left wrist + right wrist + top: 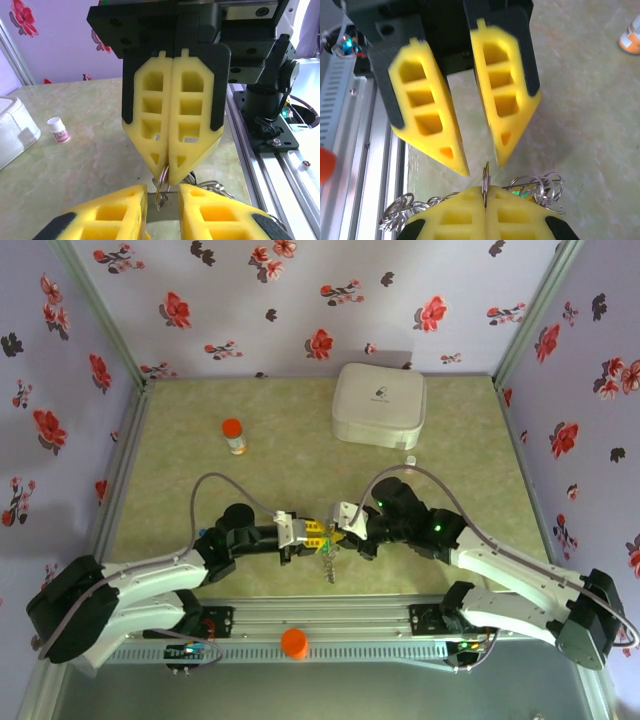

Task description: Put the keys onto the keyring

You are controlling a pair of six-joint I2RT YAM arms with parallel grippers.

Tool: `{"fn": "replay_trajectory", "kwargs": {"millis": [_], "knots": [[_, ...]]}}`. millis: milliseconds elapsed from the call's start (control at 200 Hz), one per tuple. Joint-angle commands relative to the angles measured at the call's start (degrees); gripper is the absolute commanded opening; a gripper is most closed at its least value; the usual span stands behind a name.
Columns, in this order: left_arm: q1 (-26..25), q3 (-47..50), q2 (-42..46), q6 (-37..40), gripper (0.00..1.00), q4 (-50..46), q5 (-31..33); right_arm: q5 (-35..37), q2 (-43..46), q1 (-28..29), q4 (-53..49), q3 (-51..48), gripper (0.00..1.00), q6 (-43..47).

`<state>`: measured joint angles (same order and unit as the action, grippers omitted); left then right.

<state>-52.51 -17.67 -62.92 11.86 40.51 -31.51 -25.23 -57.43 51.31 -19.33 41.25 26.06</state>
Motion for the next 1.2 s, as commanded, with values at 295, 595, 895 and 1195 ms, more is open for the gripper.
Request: {"fn": "replay_trajectory", "kwargs": {"millis": [295, 595, 895, 1195], "knots": [[-0.3, -6.1, 2.5, 7.0, 0.22, -15.8, 1.5, 5.0, -4.9, 4.0, -11.1, 10.4, 0.0, 7.3], [-0.4, -6.9, 2.4, 7.7, 0.11, -15.7, 1.0, 5.9, -7.8, 5.8, -10.8, 12.5, 0.0, 7.1], [-0.4, -4.6, 3.5, 6.1, 0.0, -11.8, 1.2, 5.8, -3.2, 4.4, -6.1, 8.8, 0.21, 2.1], [-0.4, -0.2, 2.1, 2.7, 0.0, -0.8, 1.7, 3.1, 3.0, 1.8, 4.1, -1.3, 0.33, -3.6]]}}
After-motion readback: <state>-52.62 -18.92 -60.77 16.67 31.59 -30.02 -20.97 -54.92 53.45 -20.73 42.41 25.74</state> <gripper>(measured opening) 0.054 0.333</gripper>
